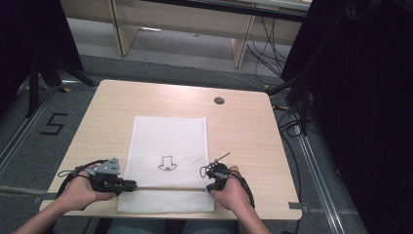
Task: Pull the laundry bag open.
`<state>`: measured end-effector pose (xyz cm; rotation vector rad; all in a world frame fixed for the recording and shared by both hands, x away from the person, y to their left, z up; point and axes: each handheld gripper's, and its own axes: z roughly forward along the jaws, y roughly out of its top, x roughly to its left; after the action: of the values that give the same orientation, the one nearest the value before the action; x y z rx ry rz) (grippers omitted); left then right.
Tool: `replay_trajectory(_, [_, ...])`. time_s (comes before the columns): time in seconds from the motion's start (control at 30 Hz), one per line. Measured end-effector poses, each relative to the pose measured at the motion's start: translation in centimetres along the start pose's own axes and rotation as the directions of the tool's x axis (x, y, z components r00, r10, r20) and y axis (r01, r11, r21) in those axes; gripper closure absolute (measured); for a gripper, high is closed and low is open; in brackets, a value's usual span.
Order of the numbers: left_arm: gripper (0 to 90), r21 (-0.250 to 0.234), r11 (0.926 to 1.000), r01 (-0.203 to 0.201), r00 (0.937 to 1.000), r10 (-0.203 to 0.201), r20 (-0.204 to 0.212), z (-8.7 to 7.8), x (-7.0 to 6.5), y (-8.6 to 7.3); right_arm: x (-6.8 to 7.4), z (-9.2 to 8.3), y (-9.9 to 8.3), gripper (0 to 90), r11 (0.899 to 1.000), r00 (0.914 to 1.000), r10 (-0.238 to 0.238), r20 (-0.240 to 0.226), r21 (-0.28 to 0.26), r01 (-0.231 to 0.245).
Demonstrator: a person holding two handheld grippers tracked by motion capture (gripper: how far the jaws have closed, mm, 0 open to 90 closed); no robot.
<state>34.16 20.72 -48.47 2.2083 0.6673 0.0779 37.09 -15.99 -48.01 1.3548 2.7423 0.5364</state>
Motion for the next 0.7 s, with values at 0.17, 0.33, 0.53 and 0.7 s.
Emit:
replay_trajectory(0.17, [82.5, -0.006, 0.9995, 0.031, 0.9993, -0.032, -0.02, -0.7, 0.4, -0.8, -0.1, 0.0, 0.0, 90.0, 1.0, 1.0, 0.002, -0.008, -0.002, -0.003])
replay_trajectory(0.33, [82.6, 0.006, 0.9986, 0.053, 0.9959, -0.053, -0.074, -1.8, 1.2, -2.1, 0.0, 0.0, 0.0, 90.0, 1.0, 1.0, 0.004, -0.004, 0.001, -0.004])
replay_trajectory(0.53, [82.6, 0.005, 0.9987, 0.051, 0.9954, -0.05, -0.081, -2.3, 1.4, -2.4, -0.1, 0.0, 0.0, 90.0, 1.0, 0.9998, -0.019, -0.001, -0.002, 0.019])
replay_trajectory(0.7, [82.5, 0.007, 0.9974, 0.071, 0.9941, -0.071, -0.082, -2.2, 1.4, -2.4, 0.0, 0.0, 0.0, 90.0, 1.0, 1.0, 0.003, -0.004, -0.006, -0.003])
